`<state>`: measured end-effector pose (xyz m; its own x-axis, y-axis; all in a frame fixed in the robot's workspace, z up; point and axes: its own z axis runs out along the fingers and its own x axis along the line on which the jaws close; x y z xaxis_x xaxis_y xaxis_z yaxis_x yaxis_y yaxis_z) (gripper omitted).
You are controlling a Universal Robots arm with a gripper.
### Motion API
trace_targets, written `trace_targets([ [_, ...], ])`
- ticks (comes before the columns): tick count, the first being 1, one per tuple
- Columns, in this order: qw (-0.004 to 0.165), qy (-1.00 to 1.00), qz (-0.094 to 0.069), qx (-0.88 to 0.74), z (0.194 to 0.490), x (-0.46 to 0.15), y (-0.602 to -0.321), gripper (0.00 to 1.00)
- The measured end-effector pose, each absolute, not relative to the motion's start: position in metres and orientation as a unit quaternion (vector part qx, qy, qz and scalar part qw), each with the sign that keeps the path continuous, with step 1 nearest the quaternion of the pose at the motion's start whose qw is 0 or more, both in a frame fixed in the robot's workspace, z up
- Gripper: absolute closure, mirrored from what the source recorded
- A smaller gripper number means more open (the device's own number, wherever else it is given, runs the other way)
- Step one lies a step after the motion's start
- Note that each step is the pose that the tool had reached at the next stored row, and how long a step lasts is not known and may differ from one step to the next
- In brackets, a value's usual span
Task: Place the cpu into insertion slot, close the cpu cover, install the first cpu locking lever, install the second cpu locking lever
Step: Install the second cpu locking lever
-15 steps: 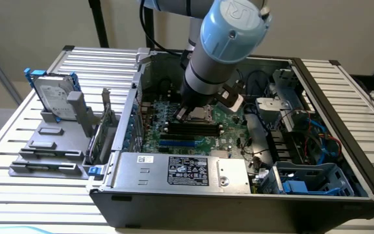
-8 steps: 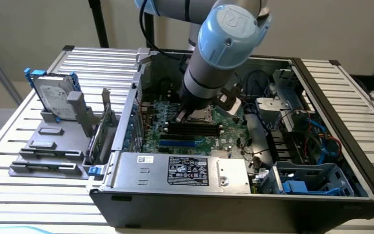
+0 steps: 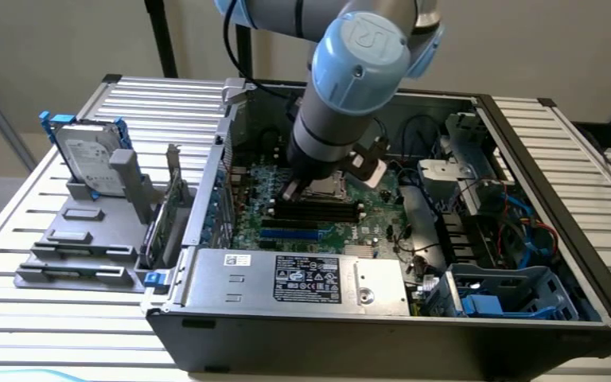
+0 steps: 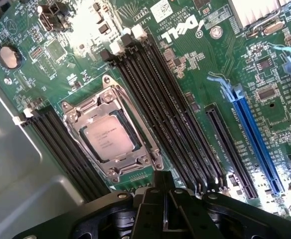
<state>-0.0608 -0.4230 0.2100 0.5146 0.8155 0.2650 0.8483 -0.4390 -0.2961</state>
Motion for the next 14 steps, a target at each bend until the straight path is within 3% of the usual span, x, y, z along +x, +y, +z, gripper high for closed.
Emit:
trace_targets([
  [14, 0.196, -0.492, -0.044, -0.847, 0.2031, -0.0613, -0.4181, 0.89],
])
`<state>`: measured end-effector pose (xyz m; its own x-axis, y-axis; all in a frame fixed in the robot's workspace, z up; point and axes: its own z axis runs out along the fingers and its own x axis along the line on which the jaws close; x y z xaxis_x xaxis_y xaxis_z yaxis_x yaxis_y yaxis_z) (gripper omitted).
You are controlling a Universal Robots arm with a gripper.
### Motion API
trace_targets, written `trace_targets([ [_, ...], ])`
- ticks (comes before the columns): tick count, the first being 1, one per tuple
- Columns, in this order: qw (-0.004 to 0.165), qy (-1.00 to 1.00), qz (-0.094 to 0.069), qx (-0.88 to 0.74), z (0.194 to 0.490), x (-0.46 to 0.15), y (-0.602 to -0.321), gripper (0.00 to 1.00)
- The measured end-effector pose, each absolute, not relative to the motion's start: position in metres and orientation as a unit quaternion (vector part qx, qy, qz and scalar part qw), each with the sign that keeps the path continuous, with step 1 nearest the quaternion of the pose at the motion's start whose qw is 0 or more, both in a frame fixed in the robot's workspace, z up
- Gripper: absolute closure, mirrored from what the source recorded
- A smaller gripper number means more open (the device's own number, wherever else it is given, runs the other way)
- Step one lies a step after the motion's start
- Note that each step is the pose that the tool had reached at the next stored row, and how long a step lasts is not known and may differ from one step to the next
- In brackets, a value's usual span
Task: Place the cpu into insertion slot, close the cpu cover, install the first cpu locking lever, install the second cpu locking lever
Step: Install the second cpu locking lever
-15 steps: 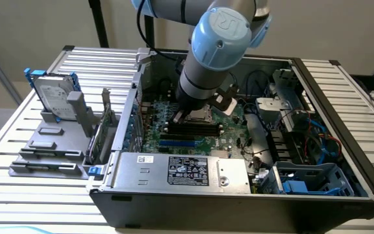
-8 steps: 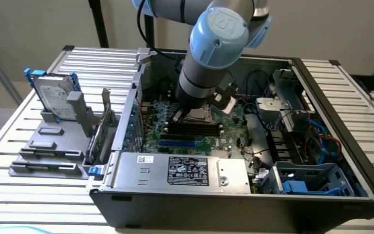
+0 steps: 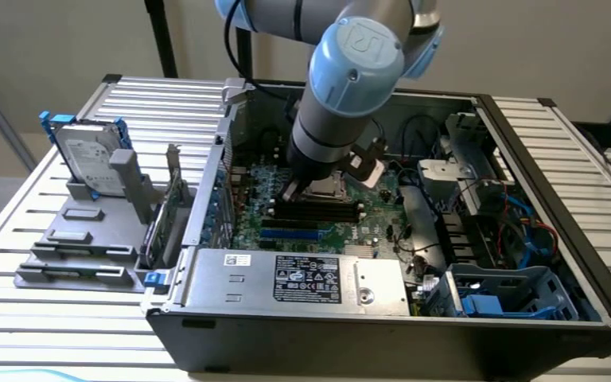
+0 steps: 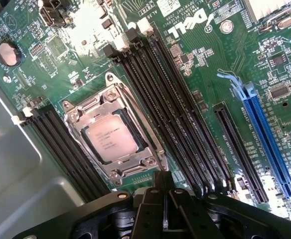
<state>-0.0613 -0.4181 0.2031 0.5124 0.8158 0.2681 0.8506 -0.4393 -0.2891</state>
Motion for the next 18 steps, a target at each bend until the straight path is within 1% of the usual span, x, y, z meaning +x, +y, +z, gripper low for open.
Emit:
trace_targets([
  [6, 0.196, -0.492, -0.045, -0.847, 0.1957, -0.0621, -0.4181, 0.89],
  [18, 0.196, -0.492, -0.046, -0.847, 0.1925, -0.0659, -0.4176, 0.89],
])
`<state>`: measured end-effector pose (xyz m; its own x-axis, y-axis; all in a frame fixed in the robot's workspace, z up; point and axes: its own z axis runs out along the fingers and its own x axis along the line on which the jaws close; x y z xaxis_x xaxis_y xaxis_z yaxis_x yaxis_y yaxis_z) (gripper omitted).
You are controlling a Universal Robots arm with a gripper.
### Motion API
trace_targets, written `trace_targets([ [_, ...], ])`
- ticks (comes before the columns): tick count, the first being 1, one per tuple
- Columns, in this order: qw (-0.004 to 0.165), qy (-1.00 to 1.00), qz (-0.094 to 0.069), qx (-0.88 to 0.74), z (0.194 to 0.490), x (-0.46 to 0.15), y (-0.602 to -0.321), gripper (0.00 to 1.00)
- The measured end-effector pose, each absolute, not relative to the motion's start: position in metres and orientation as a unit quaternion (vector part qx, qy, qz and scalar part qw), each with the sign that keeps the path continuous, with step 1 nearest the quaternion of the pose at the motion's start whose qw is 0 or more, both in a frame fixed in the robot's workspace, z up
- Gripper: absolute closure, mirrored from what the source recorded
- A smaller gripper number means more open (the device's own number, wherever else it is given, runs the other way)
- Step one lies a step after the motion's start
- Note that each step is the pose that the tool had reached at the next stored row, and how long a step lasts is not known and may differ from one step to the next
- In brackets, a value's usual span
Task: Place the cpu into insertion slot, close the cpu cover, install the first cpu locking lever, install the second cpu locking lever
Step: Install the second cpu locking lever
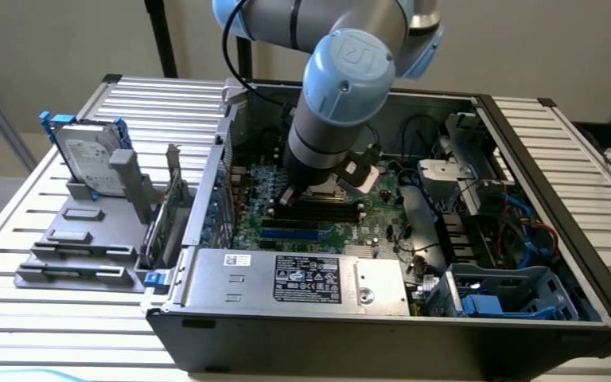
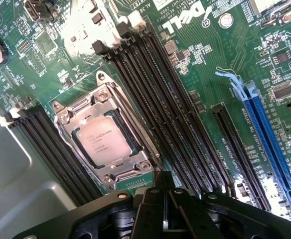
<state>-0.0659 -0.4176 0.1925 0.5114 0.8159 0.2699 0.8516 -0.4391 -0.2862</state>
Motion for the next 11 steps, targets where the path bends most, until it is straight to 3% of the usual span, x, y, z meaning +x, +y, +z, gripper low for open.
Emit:
trace_targets([
  [11, 0.195, -0.492, -0.046, -0.847, 0.1901, -0.0674, -0.4134, 0.89],
])
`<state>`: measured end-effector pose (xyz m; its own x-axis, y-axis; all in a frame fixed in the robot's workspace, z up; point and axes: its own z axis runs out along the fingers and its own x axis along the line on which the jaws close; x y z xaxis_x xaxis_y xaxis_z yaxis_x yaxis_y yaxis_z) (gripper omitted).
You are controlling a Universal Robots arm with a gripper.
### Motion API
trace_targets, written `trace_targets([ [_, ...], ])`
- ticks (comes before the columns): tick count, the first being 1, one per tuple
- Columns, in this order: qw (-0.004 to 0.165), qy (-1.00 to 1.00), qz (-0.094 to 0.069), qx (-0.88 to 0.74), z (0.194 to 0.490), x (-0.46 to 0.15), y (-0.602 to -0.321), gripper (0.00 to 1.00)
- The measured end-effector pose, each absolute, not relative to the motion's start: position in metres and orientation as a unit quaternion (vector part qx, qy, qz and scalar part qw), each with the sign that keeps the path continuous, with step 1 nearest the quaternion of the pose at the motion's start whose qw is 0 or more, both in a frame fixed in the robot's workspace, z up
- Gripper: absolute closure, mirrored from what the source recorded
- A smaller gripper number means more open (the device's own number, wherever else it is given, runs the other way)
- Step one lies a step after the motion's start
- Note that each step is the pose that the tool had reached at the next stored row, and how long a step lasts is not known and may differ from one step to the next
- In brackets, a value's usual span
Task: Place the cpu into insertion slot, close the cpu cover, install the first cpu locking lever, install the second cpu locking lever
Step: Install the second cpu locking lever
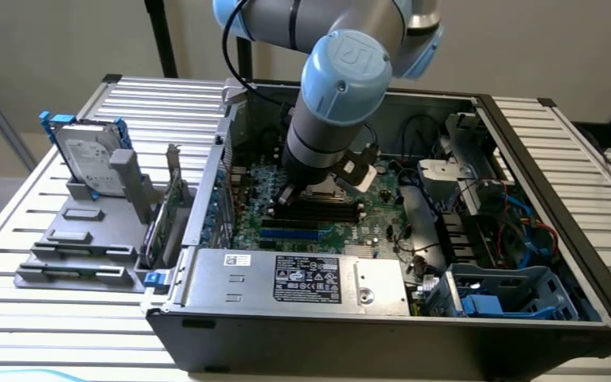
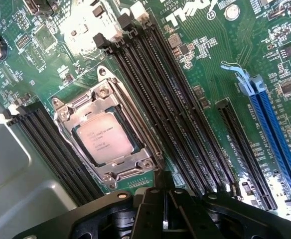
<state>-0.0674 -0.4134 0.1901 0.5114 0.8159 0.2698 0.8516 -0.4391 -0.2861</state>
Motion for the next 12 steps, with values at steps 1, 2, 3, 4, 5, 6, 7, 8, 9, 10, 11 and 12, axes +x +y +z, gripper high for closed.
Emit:
trace_targets([
  [1, 0.195, -0.492, -0.046, -0.847, 0.1898, -0.0674, -0.4133, 0.89],
  [2, 0.195, -0.492, -0.046, -0.847, 0.1895, -0.0674, -0.4133, 0.89],
  [3, 0.195, -0.492, -0.046, -0.847, 0.1891, -0.0674, -0.4132, 0.89],
  [4, 0.195, -0.492, -0.046, -0.847, 0.1889, -0.0674, -0.4132, 0.89],
  [5, 0.195, -0.492, -0.046, -0.847, 0.1886, -0.0674, -0.4132, 0.89],
  [6, 0.195, -0.492, -0.046, -0.847, 0.1884, -0.0674, -0.4132, 0.89],
  [7, 0.194, -0.492, -0.046, -0.847, 0.1882, -0.0674, -0.4132, 0.89],
  [8, 0.194, -0.492, -0.046, -0.847, 0.188, -0.0674, -0.4131, 0.89],
  [9, 0.193, -0.493, -0.046, -0.847, 0.1879, -0.0675, -0.4132, 0.89],
  [10, 0.192, -0.493, -0.046, -0.848, 0.1878, -0.0675, -0.4132, 0.89],
  [11, 0.19, -0.493, -0.046, -0.848, 0.1878, -0.0676, -0.4132, 0.89],
  [12, 0.189, -0.493, -0.046, -0.848, 0.1879, -0.0676, -0.4132, 0.89],
])
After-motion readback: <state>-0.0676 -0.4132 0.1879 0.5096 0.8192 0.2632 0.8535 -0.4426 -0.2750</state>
